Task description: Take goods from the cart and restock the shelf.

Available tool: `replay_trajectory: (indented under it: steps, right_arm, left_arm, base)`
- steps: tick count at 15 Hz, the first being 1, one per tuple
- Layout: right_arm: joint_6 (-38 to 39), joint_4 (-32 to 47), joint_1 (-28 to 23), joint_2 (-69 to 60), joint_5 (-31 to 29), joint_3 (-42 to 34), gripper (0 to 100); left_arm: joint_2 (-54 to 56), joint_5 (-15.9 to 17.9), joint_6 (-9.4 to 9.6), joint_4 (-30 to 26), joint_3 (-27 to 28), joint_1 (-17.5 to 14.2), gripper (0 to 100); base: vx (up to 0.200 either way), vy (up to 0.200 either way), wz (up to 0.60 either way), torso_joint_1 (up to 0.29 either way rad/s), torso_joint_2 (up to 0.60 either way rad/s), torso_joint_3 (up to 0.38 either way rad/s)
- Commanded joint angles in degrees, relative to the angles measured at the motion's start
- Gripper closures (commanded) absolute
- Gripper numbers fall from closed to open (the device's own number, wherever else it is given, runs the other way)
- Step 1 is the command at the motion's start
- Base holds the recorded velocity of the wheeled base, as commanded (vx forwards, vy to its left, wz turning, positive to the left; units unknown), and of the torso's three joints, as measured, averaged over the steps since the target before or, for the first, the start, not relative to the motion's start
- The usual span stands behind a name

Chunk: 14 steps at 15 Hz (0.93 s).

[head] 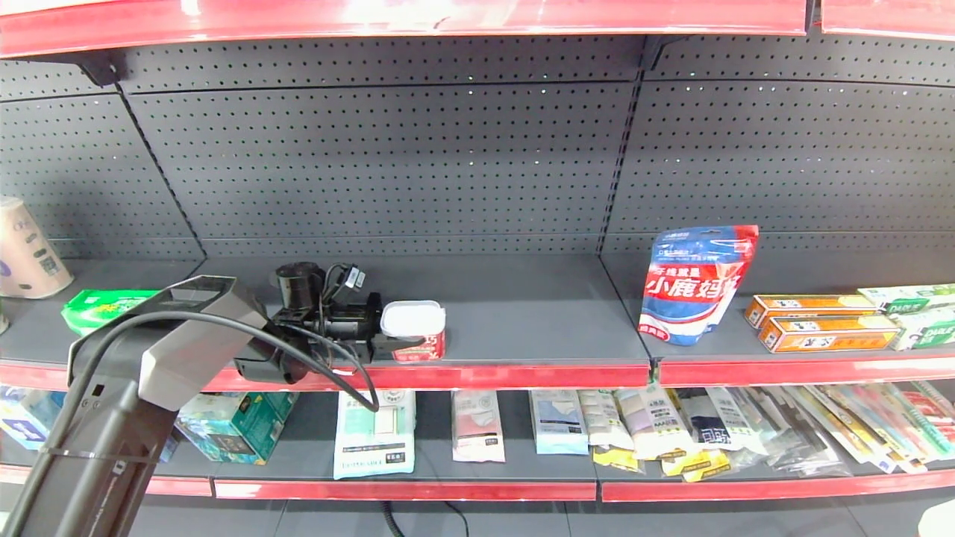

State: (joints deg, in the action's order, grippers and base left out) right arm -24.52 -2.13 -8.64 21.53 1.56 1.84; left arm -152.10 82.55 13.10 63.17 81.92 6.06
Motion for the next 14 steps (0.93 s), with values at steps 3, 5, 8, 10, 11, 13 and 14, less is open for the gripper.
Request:
replay_trajectory:
  steps: [3, 5, 8, 10, 11, 13, 14]
  right_arm:
    - [0.0, -0.1, 0.0, 0.1, 0.1, 0.0, 100]
    - [0.0, -0.1, 0.0, -0.3, 0.1, 0.0, 100]
    - [0.0, -0.1, 0.0, -0.3, 0.0, 0.0, 100]
    - [0.0, -0.1, 0.0, -0.3, 0.0, 0.0, 100]
    - [0.0, -0.1, 0.0, -0.4, 0.0, 0.0, 100]
    - [-0.1, 0.0, 0.0, -0.4, 0.0, 0.0, 100]
    - [-0.1, -0.1, 0.0, -0.5, 0.0, 0.0, 100]
  left_arm:
    - [-0.6, -0.2, -1.15, 1.4, 0.0, 0.0, 100]
    - [-0.6, -0.3, -1.42, 1.5, 0.2, 0.0, 100]
    - [-0.4, 0.2, -2.38, 2.0, -0.2, 0.0, 100]
    - [-0.5, 2.1, -3.96, 2.2, 0.0, 0.0, 100]
    - [-0.6, 2.7, -4.32, 3.0, -0.1, 0.0, 100]
    - [-0.6, 2.9, -5.63, 4.1, 0.0, 0.0, 100]
    - [-0.6, 2.9, -6.16, 4.1, 0.1, 0.0, 100]
  base:
    - [0.000, 0.000, 0.00, 0.000, 0.00, 0.000]
    - [0.000, 0.000, 0.00, 0.000, 0.00, 0.000]
    - [0.000, 0.000, 0.00, 0.000, 0.00, 0.000]
    - [0.000, 0.000, 0.00, 0.000, 0.00, 0.000]
    - [0.000, 0.000, 0.00, 0.000, 0.00, 0.000]
    - [0.000, 0.000, 0.00, 0.000, 0.00, 0.000]
    - [0.000, 0.000, 0.00, 0.000, 0.00, 0.000]
